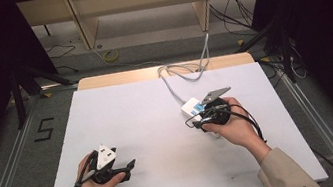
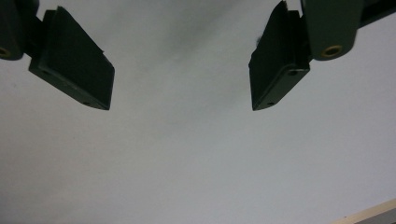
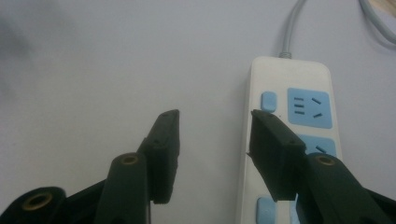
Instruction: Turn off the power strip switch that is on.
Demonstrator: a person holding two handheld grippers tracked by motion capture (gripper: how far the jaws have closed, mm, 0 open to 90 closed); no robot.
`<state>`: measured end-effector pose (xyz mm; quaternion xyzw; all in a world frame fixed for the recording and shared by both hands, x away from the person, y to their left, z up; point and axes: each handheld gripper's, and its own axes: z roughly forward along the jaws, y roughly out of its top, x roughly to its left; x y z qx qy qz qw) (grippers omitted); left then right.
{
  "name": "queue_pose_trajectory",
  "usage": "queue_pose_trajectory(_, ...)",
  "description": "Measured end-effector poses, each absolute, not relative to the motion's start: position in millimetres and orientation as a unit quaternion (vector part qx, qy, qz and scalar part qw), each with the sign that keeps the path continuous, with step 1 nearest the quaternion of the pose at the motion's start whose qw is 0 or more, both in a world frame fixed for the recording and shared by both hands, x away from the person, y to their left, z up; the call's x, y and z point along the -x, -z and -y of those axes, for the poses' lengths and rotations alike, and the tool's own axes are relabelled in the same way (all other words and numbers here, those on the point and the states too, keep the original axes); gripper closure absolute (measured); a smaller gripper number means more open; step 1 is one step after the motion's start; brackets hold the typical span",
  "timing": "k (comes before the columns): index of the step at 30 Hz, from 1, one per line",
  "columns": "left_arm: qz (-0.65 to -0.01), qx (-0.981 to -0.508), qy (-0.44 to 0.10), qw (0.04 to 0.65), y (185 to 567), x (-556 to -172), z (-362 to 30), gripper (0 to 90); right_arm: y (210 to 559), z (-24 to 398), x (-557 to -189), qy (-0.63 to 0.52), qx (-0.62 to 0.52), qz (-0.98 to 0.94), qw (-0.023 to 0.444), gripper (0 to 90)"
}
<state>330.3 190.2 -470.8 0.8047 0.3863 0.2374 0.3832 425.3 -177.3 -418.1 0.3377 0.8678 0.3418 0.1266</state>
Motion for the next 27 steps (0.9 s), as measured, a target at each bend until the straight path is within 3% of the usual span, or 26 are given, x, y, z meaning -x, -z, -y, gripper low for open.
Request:
queue_pose_trajectory(12,-0.387,-0.804,-0.238,0.383,471,-330,-190,22.1,425,188,-405,-0.365,-0.341,-0.857,0.124,43.8)
queue_pose_trajectory(27,-0.388,-0.805,-0.239,0.381,471,-330,-190,22.0,449,209,-363,-0.425,-0.346,-0.826,0.133,38.4)
